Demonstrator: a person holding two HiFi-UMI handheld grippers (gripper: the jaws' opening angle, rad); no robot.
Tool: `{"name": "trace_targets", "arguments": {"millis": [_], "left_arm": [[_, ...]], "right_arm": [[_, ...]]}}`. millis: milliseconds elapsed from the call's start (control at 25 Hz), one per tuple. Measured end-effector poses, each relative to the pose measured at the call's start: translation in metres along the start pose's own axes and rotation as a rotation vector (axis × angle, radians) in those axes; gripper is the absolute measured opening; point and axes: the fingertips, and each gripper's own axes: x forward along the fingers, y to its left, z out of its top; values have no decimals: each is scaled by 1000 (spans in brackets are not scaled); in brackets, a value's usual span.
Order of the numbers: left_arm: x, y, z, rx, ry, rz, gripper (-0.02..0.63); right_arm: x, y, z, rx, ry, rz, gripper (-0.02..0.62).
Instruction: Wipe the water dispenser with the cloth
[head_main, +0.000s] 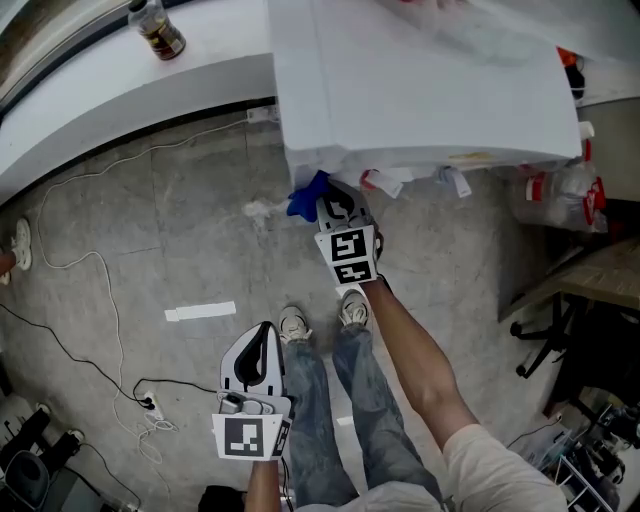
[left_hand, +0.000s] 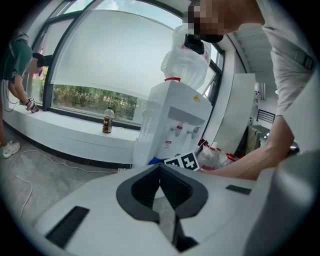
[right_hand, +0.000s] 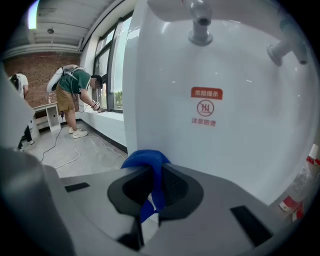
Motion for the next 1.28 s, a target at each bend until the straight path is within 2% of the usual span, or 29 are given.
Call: {"name": "trace_targets", "arguments": {"millis": [280, 640, 840, 1120, 1280], "left_arm": [[5, -6, 2, 7, 7, -6, 12], [12, -21, -3, 12, 21, -18, 12], [16, -30, -1, 22, 20, -27, 12], [21, -43, -3, 28, 31, -35, 12], [24, -49, -3, 33, 32, -42, 12]], "right_arm": [[7, -10, -16, -1, 56, 1, 40], [-4, -48, -29, 21, 77, -36, 40], [-18, -82, -43, 44, 99, -91, 40], [-43, -150, -68, 85, 134, -217, 40], [-54, -171, -77, 94, 147, -270, 40]]}}
